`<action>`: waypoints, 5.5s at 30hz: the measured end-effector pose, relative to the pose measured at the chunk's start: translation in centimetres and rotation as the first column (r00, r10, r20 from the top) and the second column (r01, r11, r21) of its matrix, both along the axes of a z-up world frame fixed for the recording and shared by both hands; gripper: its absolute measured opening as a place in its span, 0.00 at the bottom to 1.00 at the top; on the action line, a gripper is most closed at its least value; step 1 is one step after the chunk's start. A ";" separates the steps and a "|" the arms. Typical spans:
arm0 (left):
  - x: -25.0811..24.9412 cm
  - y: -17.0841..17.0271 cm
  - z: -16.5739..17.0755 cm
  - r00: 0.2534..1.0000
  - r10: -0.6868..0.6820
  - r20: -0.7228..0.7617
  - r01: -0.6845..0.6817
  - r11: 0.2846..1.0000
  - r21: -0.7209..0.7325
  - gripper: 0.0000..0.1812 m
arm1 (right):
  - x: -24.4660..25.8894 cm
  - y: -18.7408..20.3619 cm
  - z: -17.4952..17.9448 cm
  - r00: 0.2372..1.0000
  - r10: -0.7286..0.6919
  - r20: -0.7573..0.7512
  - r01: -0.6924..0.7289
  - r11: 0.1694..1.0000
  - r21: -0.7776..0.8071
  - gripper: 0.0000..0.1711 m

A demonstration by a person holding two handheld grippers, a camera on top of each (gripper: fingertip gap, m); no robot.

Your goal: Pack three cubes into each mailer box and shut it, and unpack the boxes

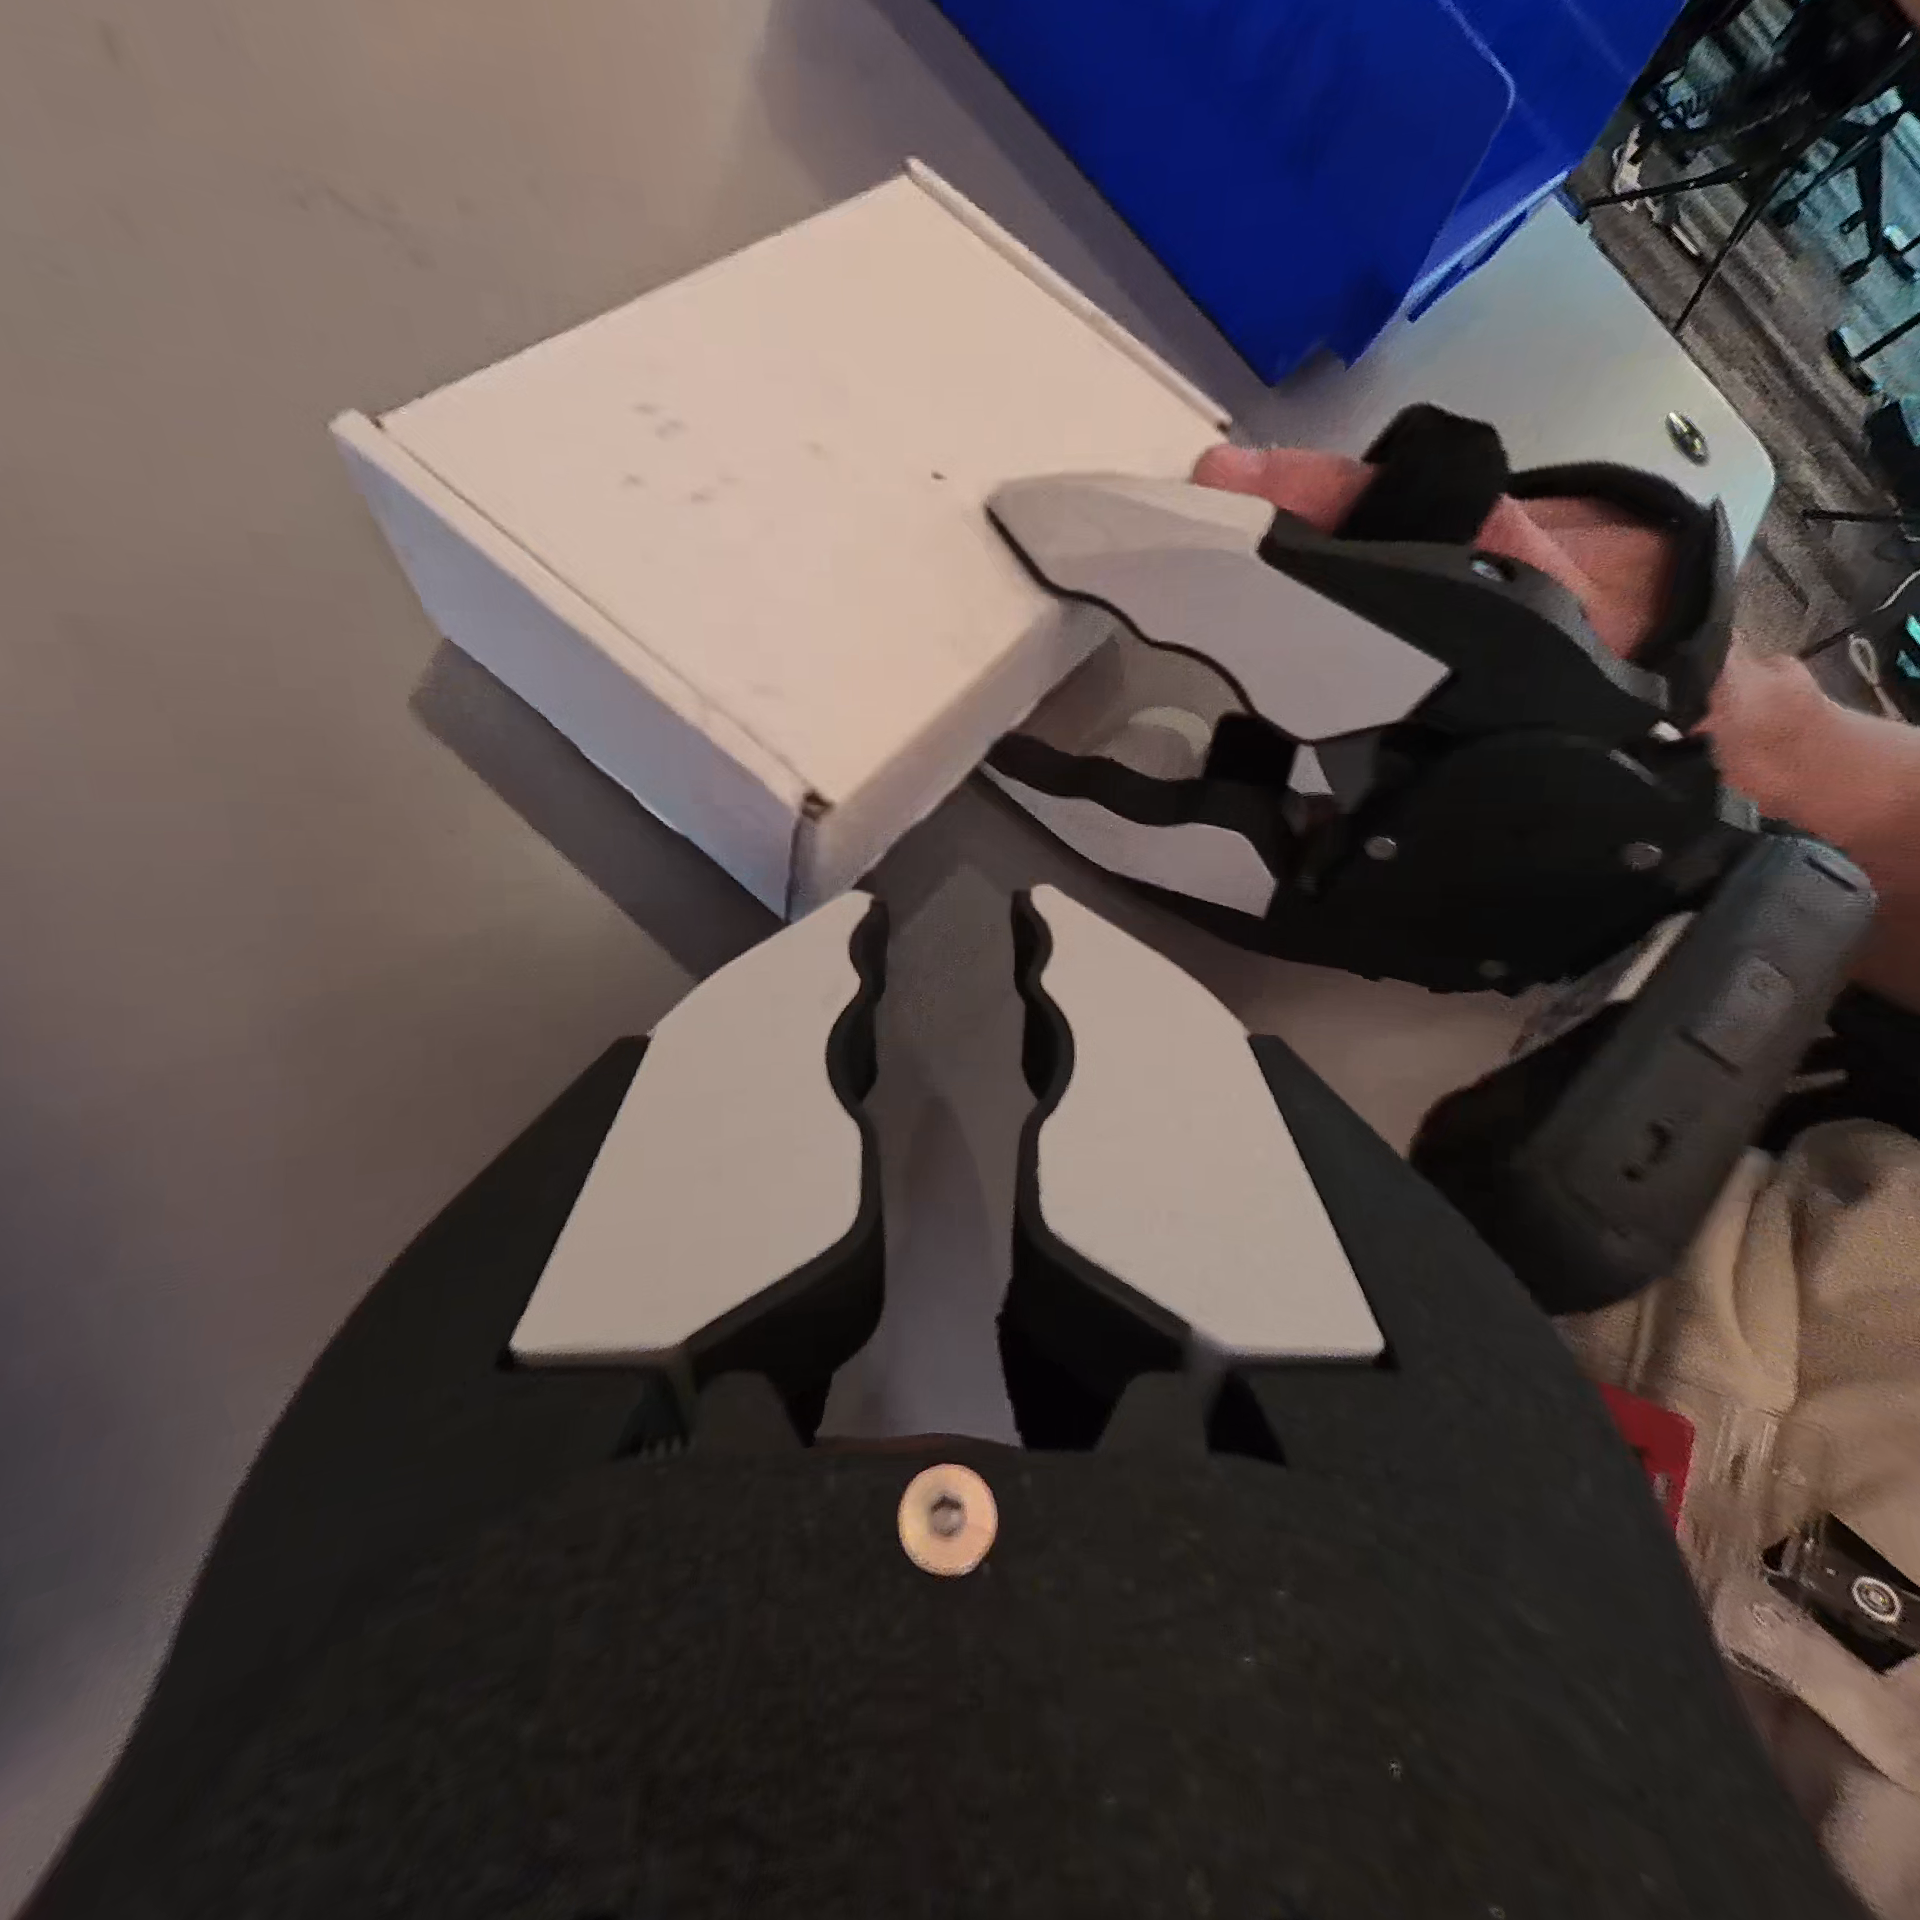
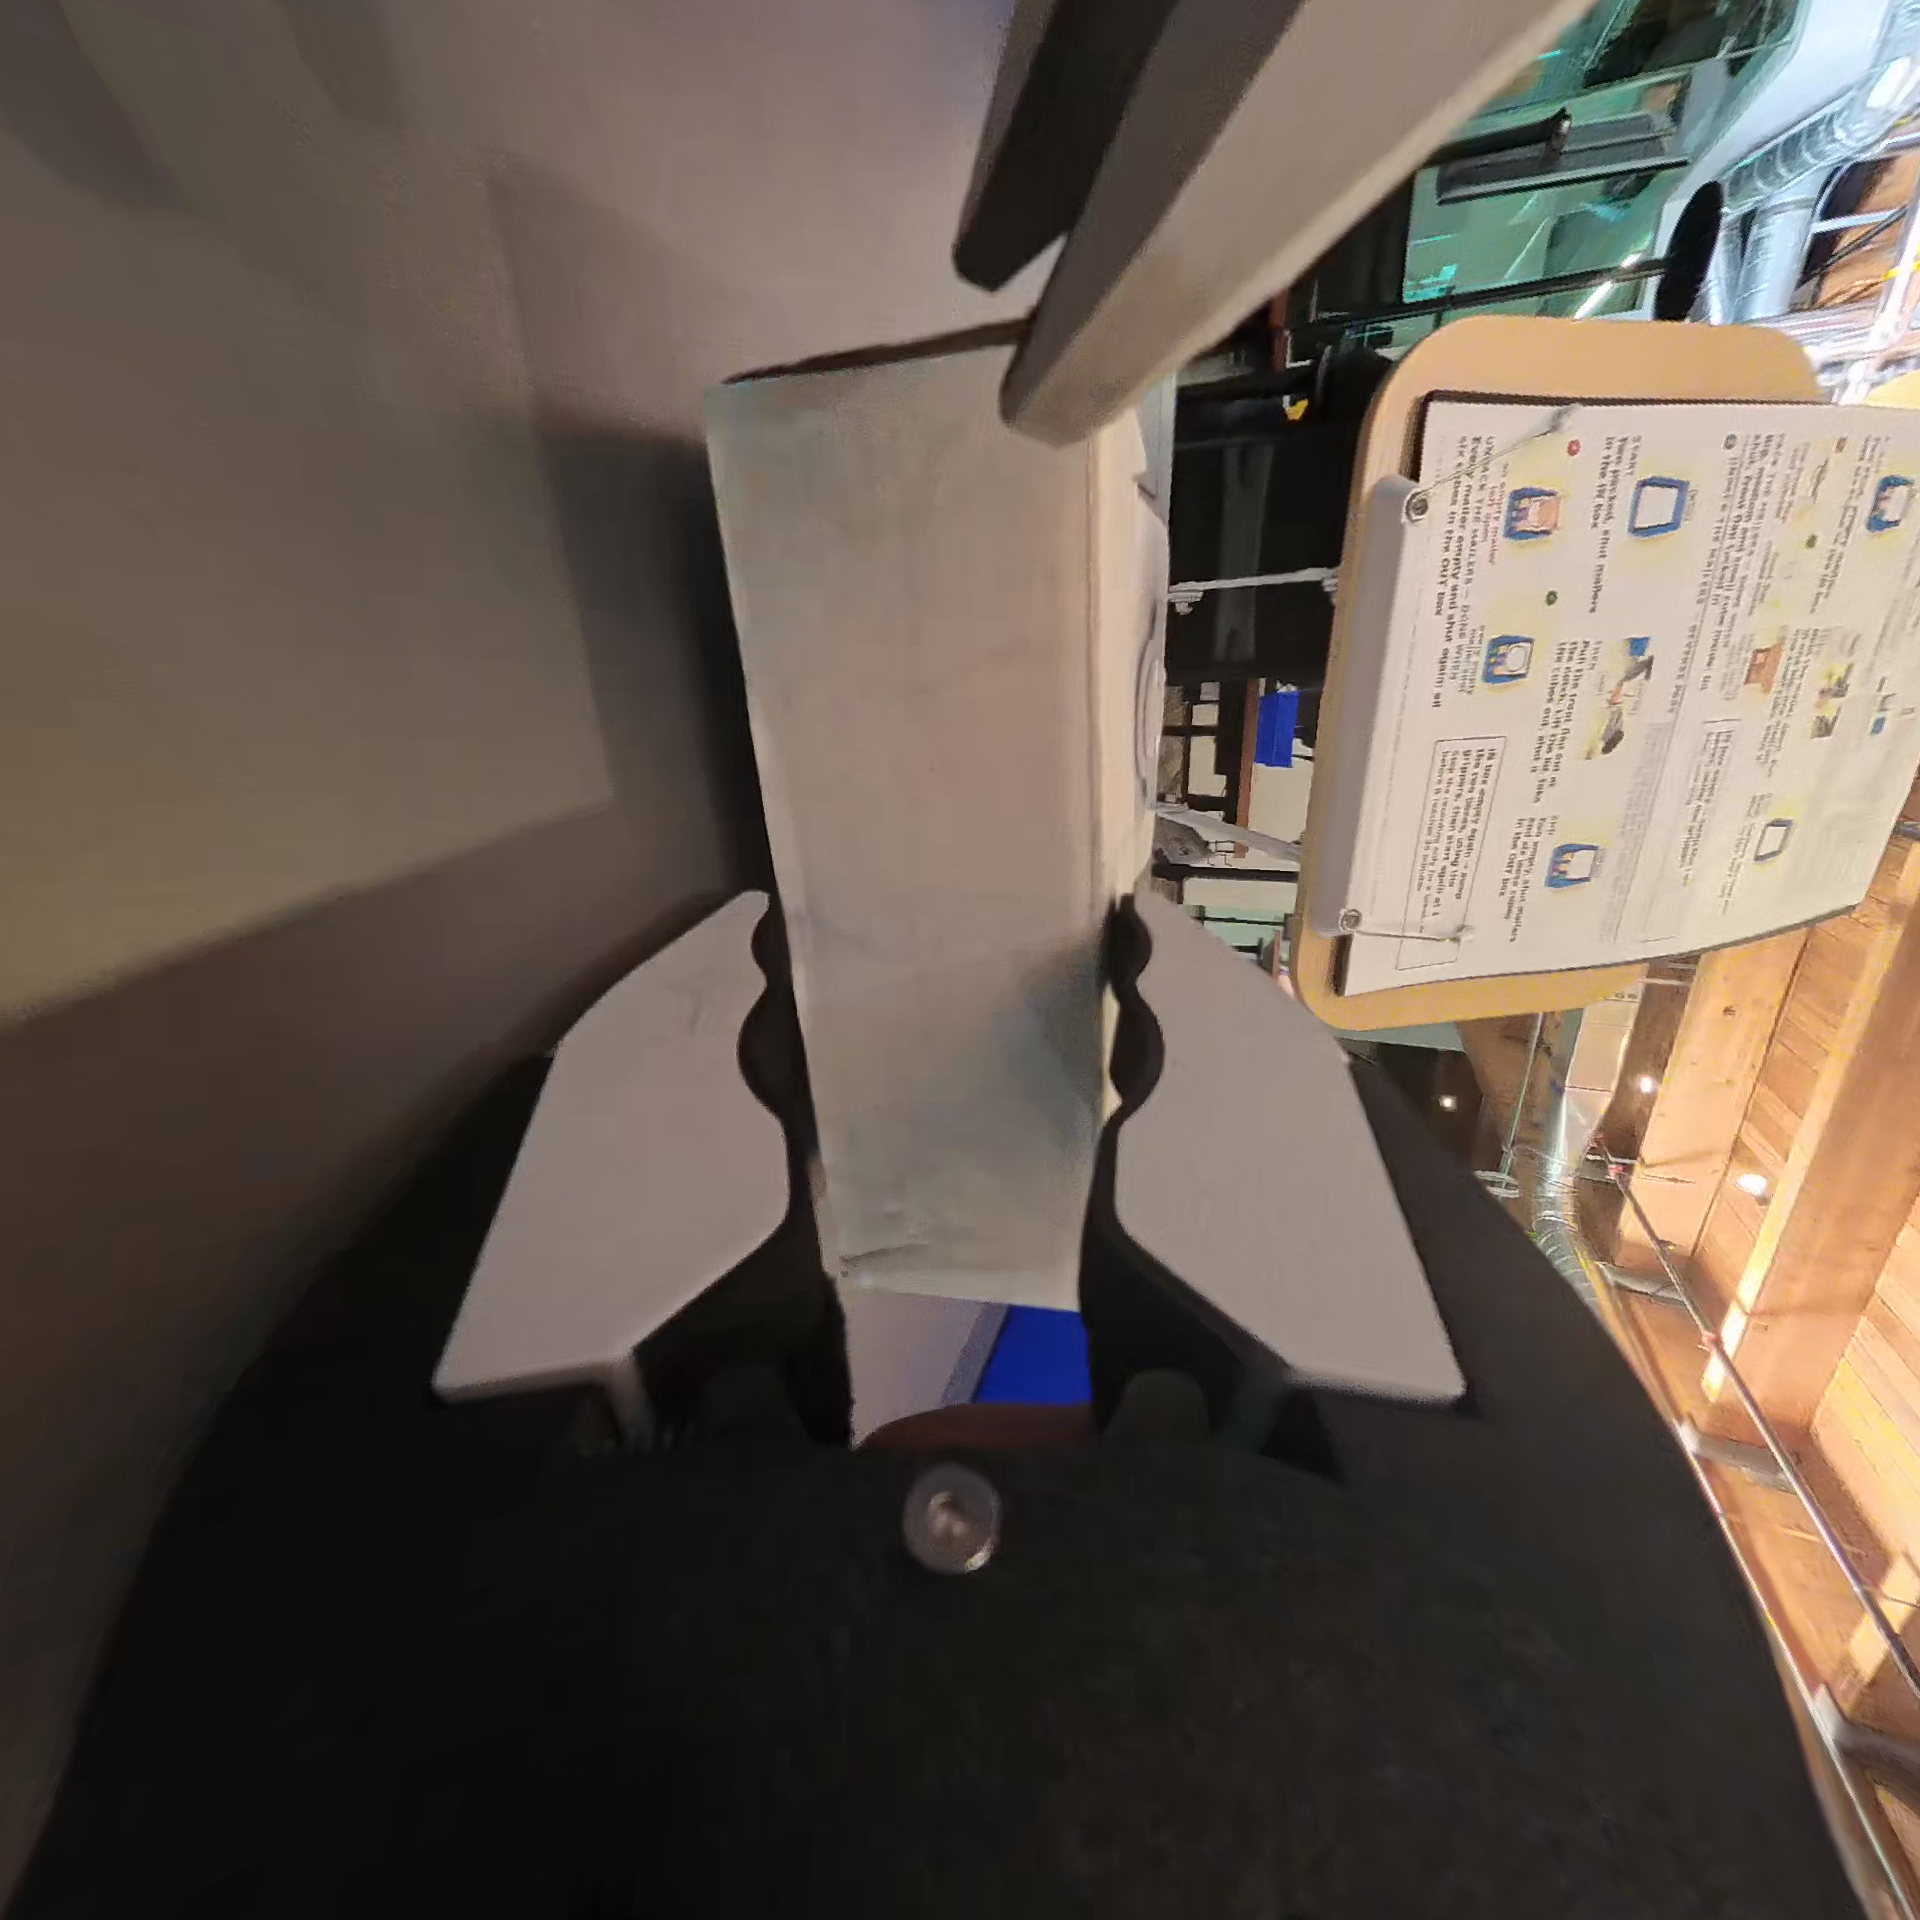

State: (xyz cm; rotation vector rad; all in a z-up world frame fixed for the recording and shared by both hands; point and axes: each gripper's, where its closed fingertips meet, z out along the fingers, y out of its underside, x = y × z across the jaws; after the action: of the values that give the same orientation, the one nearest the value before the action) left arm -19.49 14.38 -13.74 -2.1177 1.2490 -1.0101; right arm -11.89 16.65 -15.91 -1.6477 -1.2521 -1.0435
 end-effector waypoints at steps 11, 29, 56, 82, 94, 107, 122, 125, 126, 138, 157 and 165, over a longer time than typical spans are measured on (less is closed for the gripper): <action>-5.0 -0.6 -0.2 0.981 0.190 0.036 -0.193 0.965 0.180 0.24 | 2.7 -0.9 4.3 0.999 0.020 0.034 -0.023 0.995 0.098 0.34; -3.8 -2.4 -3.2 0.988 0.144 -0.060 -0.129 0.972 0.197 0.24 | 30.1 -0.4 12.9 0.797 -0.585 -0.151 0.596 0.802 0.037 0.34; -15.9 1.2 4.4 0.843 0.448 0.296 -0.536 0.736 0.414 0.25 | 22.1 -12.0 6.7 0.200 -0.176 -0.964 0.502 0.863 -0.053 0.27; -17.4 4.5 1.1 0.817 0.547 0.181 -0.574 0.743 0.345 0.30 | 24.4 -14.3 3.5 0.116 -0.187 -0.975 0.531 0.842 -0.099 0.19; -17.3 4.4 0.9 0.821 0.547 0.166 -0.567 0.746 0.350 0.30 | 23.9 -14.2 3.3 0.115 -0.196 -0.974 0.512 0.852 -0.111 0.19; -17.0 4.0 0.8 0.831 0.535 0.150 -0.551 0.757 0.351 0.30 | 18.7 -12.4 3.4 0.013 -0.188 -0.982 0.334 0.927 -0.173 0.31; -11.6 0.8 0.2 0.925 0.378 0.045 -0.349 0.795 0.495 0.33 | 13.4 -7.4 6.9 0.196 -0.166 -0.966 0.319 0.943 -0.097 0.25; -9.6 -0.1 1.6 0.915 0.383 0.130 -0.393 0.766 0.509 0.33 | 15.7 -7.6 8.2 0.131 -0.134 -0.982 0.408 0.910 -0.070 0.29; -8.4 -1.1 2.0 0.923 0.348 0.162 -0.383 0.811 0.442 0.33 | 16.2 -7.5 7.9 0.070 -0.145 -0.987 0.412 0.905 -0.104 0.34; -3.9 -1.9 1.0 0.956 0.250 0.152 -0.288 0.902 0.322 0.37 | 17.6 -5.4 2.7 0.007 -0.326 -0.945 0.356 0.884 -0.303 0.37; 24.4 -1.0 0.1 0.938 0.344 0.047 -0.340 0.883 0.325 0.06 | 31.3 -14.5 2.2 -0.099 -0.359 -0.928 0.738 0.599 -0.310 0.12; 18.1 1.3 2.0 0.897 0.438 0.065 -0.434 0.838 0.331 0.02 | 25.8 -12.3 5.0 0.044 -0.301 -0.952 0.737 0.654 -0.173 0.01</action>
State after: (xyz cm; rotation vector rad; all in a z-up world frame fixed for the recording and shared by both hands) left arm -1.36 15.73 -11.77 -2.0009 0.8093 -0.5365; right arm 13.94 4.33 -10.94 -1.9153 0.4931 -0.3566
